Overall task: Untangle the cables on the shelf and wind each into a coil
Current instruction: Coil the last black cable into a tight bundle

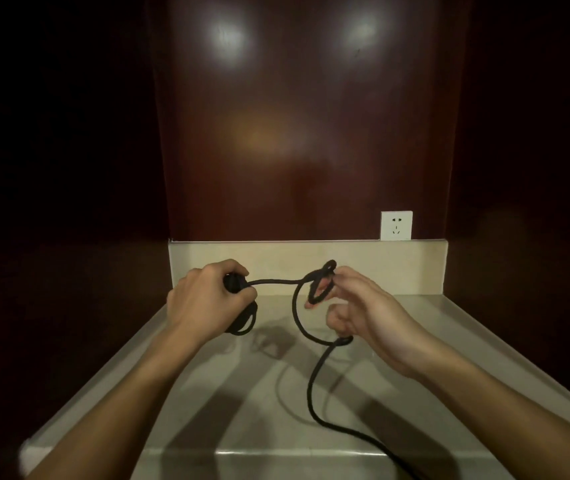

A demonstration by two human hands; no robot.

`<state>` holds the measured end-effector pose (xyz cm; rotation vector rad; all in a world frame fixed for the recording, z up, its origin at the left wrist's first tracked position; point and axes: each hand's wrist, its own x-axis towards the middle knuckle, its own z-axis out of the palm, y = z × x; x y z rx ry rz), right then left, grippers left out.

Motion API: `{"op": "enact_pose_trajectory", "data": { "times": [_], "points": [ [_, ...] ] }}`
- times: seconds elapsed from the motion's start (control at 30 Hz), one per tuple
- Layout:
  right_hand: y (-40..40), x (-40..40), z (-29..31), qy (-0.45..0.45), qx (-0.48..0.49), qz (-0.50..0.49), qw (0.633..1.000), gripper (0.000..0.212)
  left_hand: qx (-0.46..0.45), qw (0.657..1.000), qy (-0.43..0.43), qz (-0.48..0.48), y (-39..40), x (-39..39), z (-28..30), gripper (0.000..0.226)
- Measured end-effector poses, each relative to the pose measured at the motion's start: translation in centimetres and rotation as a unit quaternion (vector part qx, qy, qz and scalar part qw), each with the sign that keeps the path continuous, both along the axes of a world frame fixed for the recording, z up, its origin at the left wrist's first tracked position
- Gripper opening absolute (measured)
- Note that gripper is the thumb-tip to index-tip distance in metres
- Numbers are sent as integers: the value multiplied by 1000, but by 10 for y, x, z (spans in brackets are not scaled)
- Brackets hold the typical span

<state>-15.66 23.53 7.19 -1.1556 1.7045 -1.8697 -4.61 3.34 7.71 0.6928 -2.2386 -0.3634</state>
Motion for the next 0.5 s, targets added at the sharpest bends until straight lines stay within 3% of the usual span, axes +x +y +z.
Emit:
{"op": "enact_pose_trajectory", "data": {
  "times": [0.13,0.23,0.27,0.4,0.5],
  "points": [
    [-23,3,-14,-20,-39,-44,998,56,31,999,18,-18,6,-9,-9,29],
    [-38,4,-14,-82,-17,11,996,87,17,1000,17,-12,15,-16,-18,31],
    [-43,5,-13,-91,-15,15,996,87,12,1000,17,-11,17,-18,-20,33],
    [-59,7,-21,-31,36,-111,993,31,-30,999,13,16,22,-25,-21,36],
    [-48,6,-23,51,116,-115,985,39,-89,994,-16,55,13,-23,-16,38]
  ]
}}
